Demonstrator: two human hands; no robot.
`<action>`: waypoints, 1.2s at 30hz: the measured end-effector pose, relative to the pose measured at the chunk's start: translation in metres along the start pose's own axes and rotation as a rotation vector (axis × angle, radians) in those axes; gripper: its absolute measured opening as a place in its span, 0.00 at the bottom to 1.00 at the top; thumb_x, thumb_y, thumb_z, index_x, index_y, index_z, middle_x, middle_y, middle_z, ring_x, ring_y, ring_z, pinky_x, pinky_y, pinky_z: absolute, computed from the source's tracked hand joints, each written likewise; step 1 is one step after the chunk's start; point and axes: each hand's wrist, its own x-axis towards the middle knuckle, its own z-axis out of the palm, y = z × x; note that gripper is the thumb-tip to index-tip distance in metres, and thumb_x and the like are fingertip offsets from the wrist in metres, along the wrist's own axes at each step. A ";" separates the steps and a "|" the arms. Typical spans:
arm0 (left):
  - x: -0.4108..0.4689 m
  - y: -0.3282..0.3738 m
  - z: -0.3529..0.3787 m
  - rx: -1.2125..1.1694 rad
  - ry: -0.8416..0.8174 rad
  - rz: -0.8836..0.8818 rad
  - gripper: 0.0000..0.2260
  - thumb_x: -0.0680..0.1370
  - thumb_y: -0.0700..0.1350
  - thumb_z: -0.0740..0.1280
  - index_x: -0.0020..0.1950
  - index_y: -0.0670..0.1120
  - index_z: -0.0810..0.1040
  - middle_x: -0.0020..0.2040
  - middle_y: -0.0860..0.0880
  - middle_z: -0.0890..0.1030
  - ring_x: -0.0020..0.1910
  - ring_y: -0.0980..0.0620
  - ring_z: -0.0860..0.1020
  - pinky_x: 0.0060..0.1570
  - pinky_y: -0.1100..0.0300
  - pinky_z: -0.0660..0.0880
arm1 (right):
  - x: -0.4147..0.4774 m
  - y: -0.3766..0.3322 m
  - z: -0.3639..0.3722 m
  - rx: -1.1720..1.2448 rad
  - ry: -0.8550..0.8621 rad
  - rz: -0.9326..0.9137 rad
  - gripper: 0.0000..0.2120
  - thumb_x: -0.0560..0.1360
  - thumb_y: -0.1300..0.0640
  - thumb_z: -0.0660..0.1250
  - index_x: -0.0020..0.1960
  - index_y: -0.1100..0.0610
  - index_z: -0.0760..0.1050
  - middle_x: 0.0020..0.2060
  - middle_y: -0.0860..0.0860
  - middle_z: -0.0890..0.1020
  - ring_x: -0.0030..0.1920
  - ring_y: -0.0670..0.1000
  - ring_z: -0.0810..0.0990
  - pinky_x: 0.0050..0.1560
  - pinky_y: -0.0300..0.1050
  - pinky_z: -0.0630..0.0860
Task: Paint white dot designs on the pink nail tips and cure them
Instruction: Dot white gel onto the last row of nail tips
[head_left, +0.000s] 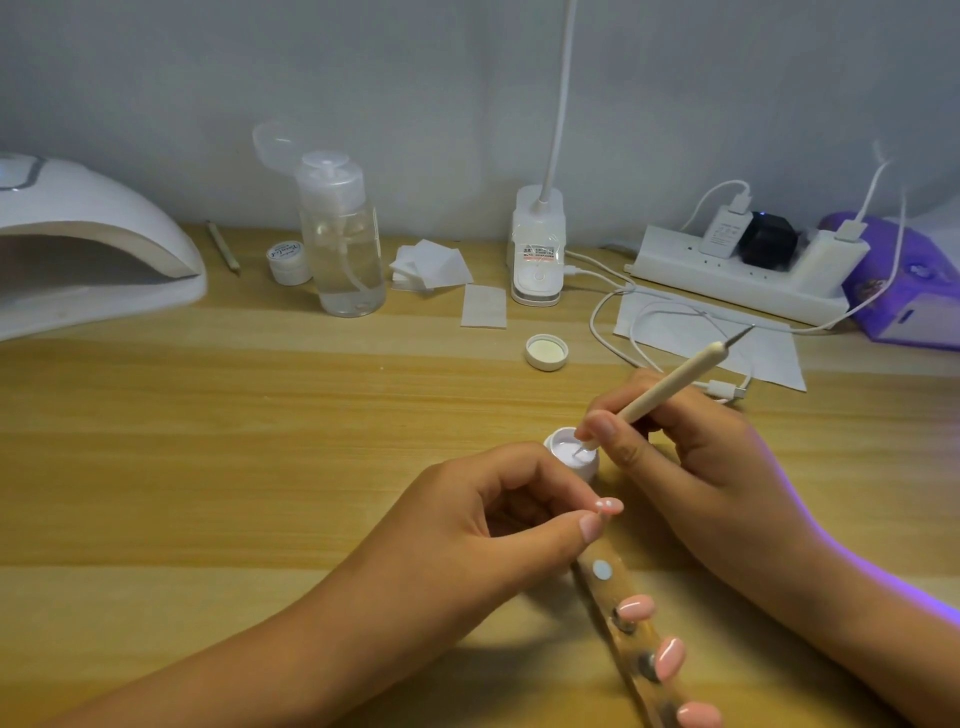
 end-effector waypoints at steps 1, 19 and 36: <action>0.000 0.000 0.000 0.001 0.000 0.001 0.07 0.69 0.53 0.72 0.43 0.53 0.83 0.36 0.54 0.82 0.36 0.59 0.78 0.40 0.64 0.75 | 0.000 0.000 0.000 0.003 -0.006 0.004 0.08 0.77 0.50 0.65 0.45 0.54 0.78 0.39 0.44 0.79 0.40 0.49 0.76 0.41 0.37 0.72; 0.000 -0.001 0.000 -0.059 0.019 -0.009 0.05 0.69 0.51 0.72 0.43 0.53 0.83 0.36 0.54 0.82 0.35 0.58 0.78 0.39 0.66 0.74 | -0.005 -0.006 -0.008 0.819 0.097 0.196 0.07 0.68 0.57 0.72 0.38 0.52 0.73 0.32 0.47 0.74 0.34 0.44 0.76 0.50 0.46 0.79; 0.002 0.002 0.002 -0.145 0.002 -0.007 0.02 0.70 0.43 0.71 0.42 0.47 0.82 0.40 0.56 0.85 0.38 0.61 0.80 0.40 0.70 0.75 | -0.007 -0.014 -0.005 0.729 0.003 0.259 0.12 0.68 0.53 0.70 0.30 0.49 0.70 0.24 0.48 0.71 0.27 0.44 0.69 0.36 0.37 0.74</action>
